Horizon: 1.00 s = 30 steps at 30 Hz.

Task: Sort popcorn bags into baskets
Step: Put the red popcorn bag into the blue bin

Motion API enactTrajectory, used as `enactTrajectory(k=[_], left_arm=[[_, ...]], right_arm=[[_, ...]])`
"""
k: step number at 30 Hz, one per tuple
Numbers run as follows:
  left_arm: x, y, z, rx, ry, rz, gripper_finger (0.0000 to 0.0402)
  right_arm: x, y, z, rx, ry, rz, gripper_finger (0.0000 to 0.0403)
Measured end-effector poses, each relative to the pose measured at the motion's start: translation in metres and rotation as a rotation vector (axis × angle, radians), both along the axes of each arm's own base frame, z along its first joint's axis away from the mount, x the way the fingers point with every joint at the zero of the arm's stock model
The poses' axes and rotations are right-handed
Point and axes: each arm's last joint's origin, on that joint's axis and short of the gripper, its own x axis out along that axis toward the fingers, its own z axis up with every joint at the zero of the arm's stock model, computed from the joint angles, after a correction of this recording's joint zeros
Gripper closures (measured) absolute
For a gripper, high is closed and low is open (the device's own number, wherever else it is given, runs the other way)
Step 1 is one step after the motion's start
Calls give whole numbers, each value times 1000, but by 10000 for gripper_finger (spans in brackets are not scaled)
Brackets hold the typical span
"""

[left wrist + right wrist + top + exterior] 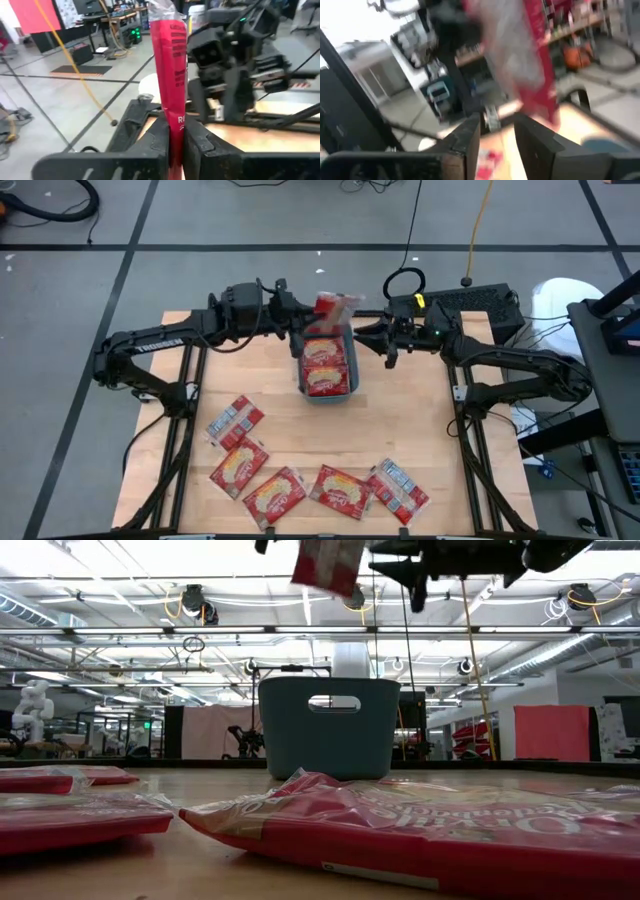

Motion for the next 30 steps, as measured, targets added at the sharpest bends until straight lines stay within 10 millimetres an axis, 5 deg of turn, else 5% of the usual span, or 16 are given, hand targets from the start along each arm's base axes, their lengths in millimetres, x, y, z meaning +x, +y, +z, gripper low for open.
enactTrajectory(k=[6, 16, 21, 30], left_arm=[[-2, 5, 0, 92, 31, 60, 385], [6, 4, 14, 123, 81, 152, 384], [29, 9, -2, 110, 239, 196, 375], [71, 21, -67, -3, 495, 156, 368]], right_arm=[[-15, 2, -10, 73, 174, -15, 272], [-28, 7, -9, 96, 225, -24, 283], [-31, 8, -10, 106, 256, -24, 285], [-32, 12, -12, 256, 277, -21, 285]])
